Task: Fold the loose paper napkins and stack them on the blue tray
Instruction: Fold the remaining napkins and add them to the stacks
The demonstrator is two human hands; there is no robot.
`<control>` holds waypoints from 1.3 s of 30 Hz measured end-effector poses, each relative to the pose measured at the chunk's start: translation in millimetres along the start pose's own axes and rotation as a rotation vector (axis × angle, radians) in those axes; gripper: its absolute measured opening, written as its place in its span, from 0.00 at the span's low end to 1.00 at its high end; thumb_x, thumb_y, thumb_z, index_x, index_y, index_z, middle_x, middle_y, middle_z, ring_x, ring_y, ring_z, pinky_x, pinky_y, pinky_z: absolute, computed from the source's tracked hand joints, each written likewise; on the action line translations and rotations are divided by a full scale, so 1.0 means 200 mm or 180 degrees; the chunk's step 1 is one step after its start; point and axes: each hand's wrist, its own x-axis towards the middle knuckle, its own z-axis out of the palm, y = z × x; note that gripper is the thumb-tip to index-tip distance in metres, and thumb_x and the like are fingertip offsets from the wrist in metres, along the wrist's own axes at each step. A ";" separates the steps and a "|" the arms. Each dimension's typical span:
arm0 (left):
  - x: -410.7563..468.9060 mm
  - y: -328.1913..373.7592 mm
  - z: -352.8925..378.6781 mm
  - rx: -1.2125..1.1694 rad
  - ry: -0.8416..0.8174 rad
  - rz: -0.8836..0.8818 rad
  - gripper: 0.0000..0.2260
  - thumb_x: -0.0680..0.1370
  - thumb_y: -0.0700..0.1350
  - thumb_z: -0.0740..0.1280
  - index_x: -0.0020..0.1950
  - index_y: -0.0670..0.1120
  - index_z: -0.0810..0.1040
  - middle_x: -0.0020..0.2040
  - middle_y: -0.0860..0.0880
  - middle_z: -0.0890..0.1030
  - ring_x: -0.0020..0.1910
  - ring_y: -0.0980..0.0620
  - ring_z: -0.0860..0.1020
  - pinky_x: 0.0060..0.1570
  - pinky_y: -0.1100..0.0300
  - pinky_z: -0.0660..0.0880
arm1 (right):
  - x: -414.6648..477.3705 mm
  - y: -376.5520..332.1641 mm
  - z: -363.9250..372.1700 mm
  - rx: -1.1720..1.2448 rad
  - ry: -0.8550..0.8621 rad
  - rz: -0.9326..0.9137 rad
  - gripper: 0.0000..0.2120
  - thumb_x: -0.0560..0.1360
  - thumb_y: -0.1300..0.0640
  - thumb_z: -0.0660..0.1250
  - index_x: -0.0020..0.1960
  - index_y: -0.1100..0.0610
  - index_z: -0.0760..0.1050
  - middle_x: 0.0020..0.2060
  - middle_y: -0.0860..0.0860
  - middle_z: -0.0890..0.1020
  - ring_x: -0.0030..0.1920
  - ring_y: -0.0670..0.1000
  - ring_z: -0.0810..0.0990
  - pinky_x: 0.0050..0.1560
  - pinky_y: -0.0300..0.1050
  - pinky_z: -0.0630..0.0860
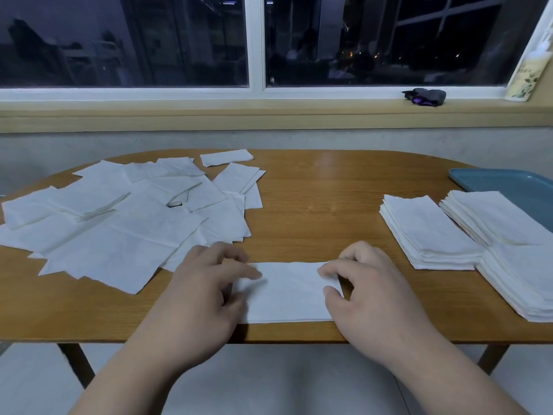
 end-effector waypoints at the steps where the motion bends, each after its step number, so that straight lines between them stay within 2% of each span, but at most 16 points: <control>1: 0.00 0.00 0.00 0.0014 -0.0068 0.0064 0.17 0.74 0.39 0.70 0.49 0.62 0.82 0.55 0.69 0.74 0.59 0.65 0.67 0.54 0.70 0.65 | 0.00 0.00 0.00 0.0017 -0.0036 -0.0006 0.11 0.77 0.53 0.65 0.57 0.44 0.81 0.46 0.35 0.71 0.55 0.40 0.68 0.54 0.35 0.69; 4: 0.00 -0.02 -0.01 0.0044 -0.0173 0.0137 0.14 0.75 0.41 0.69 0.46 0.62 0.84 0.54 0.70 0.76 0.57 0.63 0.71 0.56 0.62 0.69 | 0.00 0.01 0.00 0.0028 -0.0133 -0.0017 0.10 0.78 0.54 0.63 0.53 0.44 0.81 0.47 0.34 0.74 0.56 0.39 0.68 0.56 0.36 0.70; 8: -0.01 -0.04 -0.03 0.0007 -0.0246 0.0104 0.12 0.76 0.44 0.69 0.46 0.63 0.84 0.54 0.71 0.76 0.57 0.61 0.72 0.56 0.63 0.69 | 0.01 0.01 0.00 0.0043 -0.0201 -0.0058 0.09 0.77 0.54 0.64 0.50 0.44 0.81 0.46 0.34 0.75 0.56 0.38 0.69 0.56 0.33 0.68; 11: -0.01 -0.07 -0.06 -0.0045 -0.0275 0.0044 0.12 0.76 0.45 0.69 0.45 0.64 0.84 0.54 0.72 0.76 0.58 0.61 0.72 0.57 0.63 0.69 | 0.04 0.00 -0.02 0.0516 -0.0184 0.0108 0.07 0.76 0.54 0.68 0.44 0.44 0.82 0.46 0.33 0.77 0.53 0.35 0.73 0.48 0.27 0.68; 14: -0.02 -0.08 -0.08 -0.0049 -0.0299 0.0004 0.11 0.76 0.46 0.69 0.46 0.63 0.84 0.54 0.71 0.76 0.58 0.61 0.72 0.58 0.64 0.69 | 0.17 -0.06 -0.06 0.0787 -0.0293 0.0145 0.06 0.77 0.52 0.68 0.45 0.42 0.82 0.44 0.35 0.78 0.46 0.36 0.76 0.39 0.30 0.69; 19: -0.03 -0.11 -0.09 -0.0136 -0.0221 -0.0123 0.11 0.76 0.45 0.67 0.47 0.61 0.84 0.53 0.71 0.77 0.59 0.64 0.70 0.58 0.65 0.69 | 0.57 -0.21 0.03 0.0457 -0.0432 -0.0044 0.07 0.79 0.51 0.65 0.52 0.42 0.81 0.47 0.36 0.76 0.46 0.40 0.75 0.41 0.34 0.70; 23: -0.02 -0.12 -0.10 -0.0275 -0.0231 -0.0231 0.11 0.75 0.44 0.67 0.48 0.61 0.83 0.52 0.70 0.77 0.58 0.64 0.70 0.59 0.62 0.69 | 0.87 -0.24 0.24 0.0386 -0.0388 -0.0222 0.08 0.79 0.55 0.64 0.53 0.46 0.81 0.51 0.41 0.76 0.49 0.44 0.74 0.40 0.32 0.65; 26: -0.02 -0.12 -0.11 -0.0431 -0.0275 -0.0316 0.11 0.75 0.44 0.67 0.48 0.61 0.83 0.51 0.67 0.78 0.57 0.63 0.71 0.57 0.63 0.70 | 1.03 -0.24 0.38 0.0465 -0.0312 -0.0353 0.08 0.78 0.57 0.65 0.53 0.48 0.80 0.49 0.44 0.75 0.51 0.48 0.75 0.46 0.40 0.67; 28: -0.02 -0.12 -0.11 -0.0503 -0.0270 -0.0353 0.12 0.74 0.44 0.67 0.49 0.61 0.82 0.51 0.66 0.78 0.57 0.63 0.71 0.56 0.64 0.70 | 1.12 -0.23 0.45 0.0442 -0.0419 -0.0402 0.10 0.78 0.56 0.66 0.58 0.51 0.81 0.47 0.42 0.73 0.50 0.47 0.72 0.49 0.40 0.65; 30: -0.02 -0.12 -0.11 -0.0507 -0.0242 -0.0359 0.12 0.74 0.44 0.66 0.50 0.61 0.82 0.51 0.66 0.78 0.56 0.63 0.70 0.56 0.65 0.69 | 1.19 -0.23 0.49 0.0390 -0.0527 -0.0414 0.12 0.78 0.52 0.66 0.60 0.51 0.80 0.51 0.43 0.74 0.51 0.45 0.70 0.51 0.40 0.64; 33: -0.02 -0.13 -0.11 -0.0490 -0.0242 -0.0360 0.12 0.74 0.45 0.67 0.51 0.61 0.82 0.51 0.65 0.78 0.57 0.64 0.69 0.56 0.69 0.67 | 1.27 -0.23 0.52 0.0205 -0.0624 -0.0432 0.10 0.77 0.48 0.68 0.56 0.48 0.81 0.52 0.42 0.79 0.52 0.46 0.75 0.49 0.41 0.68; 37: -0.02 -0.13 -0.11 -0.0496 -0.0239 -0.0354 0.12 0.74 0.45 0.67 0.52 0.61 0.82 0.51 0.66 0.78 0.57 0.64 0.69 0.55 0.71 0.65 | 1.31 -0.23 0.55 -0.0012 -0.0500 -0.0473 0.08 0.76 0.46 0.68 0.50 0.47 0.81 0.44 0.39 0.78 0.49 0.46 0.77 0.47 0.45 0.73; 39: -0.01 -0.13 -0.11 -0.0467 -0.0240 -0.0345 0.11 0.74 0.45 0.67 0.51 0.61 0.82 0.51 0.66 0.77 0.57 0.64 0.70 0.55 0.71 0.66 | 1.31 -0.23 0.55 -0.0136 -0.0431 -0.0516 0.07 0.76 0.48 0.67 0.48 0.48 0.82 0.43 0.39 0.77 0.48 0.47 0.77 0.47 0.46 0.75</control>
